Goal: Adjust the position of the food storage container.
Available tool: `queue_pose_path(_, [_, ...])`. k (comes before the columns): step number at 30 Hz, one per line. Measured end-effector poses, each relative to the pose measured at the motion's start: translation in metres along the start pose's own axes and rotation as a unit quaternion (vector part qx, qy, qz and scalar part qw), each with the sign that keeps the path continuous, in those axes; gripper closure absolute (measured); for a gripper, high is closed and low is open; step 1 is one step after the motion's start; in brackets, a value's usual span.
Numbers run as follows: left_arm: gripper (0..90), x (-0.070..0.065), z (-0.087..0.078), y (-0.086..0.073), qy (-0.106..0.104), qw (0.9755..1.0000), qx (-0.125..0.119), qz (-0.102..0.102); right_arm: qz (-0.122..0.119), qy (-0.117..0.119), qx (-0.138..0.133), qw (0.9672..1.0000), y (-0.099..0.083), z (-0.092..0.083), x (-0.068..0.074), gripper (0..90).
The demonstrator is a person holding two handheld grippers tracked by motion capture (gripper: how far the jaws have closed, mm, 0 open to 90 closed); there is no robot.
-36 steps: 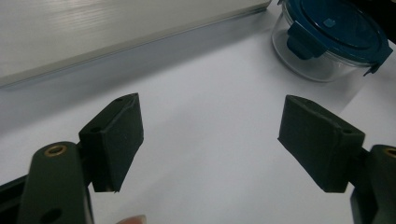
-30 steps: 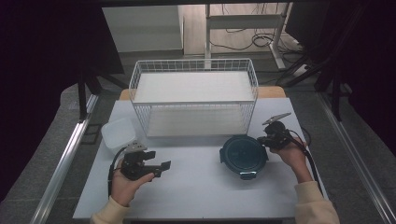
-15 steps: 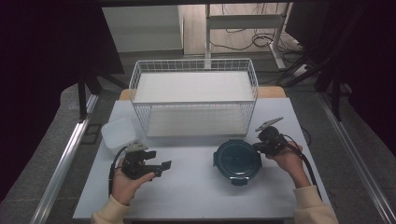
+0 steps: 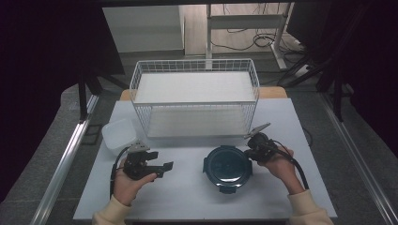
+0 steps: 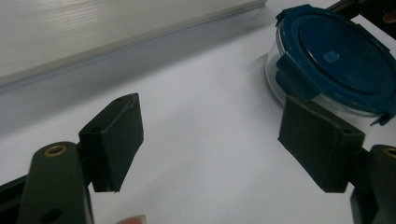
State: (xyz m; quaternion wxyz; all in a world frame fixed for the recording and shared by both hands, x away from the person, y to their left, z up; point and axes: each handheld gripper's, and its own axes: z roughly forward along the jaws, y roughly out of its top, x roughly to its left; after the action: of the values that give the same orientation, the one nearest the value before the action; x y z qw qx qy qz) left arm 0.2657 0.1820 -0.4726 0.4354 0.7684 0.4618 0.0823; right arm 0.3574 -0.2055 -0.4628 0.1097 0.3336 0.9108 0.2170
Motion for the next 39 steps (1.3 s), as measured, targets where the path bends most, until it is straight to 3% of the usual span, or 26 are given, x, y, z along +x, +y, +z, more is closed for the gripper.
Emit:
queue_pose_path(4, [21.6,0.0,-0.001,0.0,0.0,1.0,0.0,0.0,-0.005,0.019,-0.006,0.9998,0.004,0.002,0.008,89.7])
queue_pose_path(6, [21.6,0.0,-0.001,0.0,0.0,1.0,0.0,-0.001,-0.018,0.025,-0.002,0.9995,0.008,0.005,0.02,89.7])
queue_pose_path(19, [21.6,0.0,-0.002,0.0,0.001,1.0,-0.001,-0.001,-0.048,0.028,-0.004,0.9985,0.021,0.011,0.05,89.7])
queue_pose_path(25, [21.6,0.0,-0.001,0.0,0.001,1.0,0.0,-0.002,-0.055,0.046,-0.008,0.9974,0.025,0.015,0.06,89.7])
queue_pose_path(30, [21.6,0.001,-0.002,-0.001,0.001,1.0,-0.001,-0.002,-0.056,0.055,-0.01,0.9969,0.025,0.016,0.059,89.7])
queue_pose_path(32, [21.6,0.001,-0.003,-0.001,0.001,1.0,-0.002,-0.003,-0.061,0.058,-0.026,0.9961,0.024,0.017,0.056,89.7])
queue_pose_path(33, [21.6,0.002,-0.004,-0.001,0.001,1.0,-0.003,-0.003,-0.057,0.048,-0.028,0.9968,0.023,0.017,0.055,89.7])
queue_pose_path(34, [21.6,0.003,-0.004,-0.001,0.001,1.0,-0.004,-0.004,-0.043,0.031,-0.041,0.9977,0.021,0.011,0.046,89.6])
queue_pose_path(39, [21.6,0.007,-0.008,-0.002,0.005,0.9999,-0.008,-0.011,-0.006,0.042,-0.083,0.9956,0.014,-0.008,0.03,89.6])
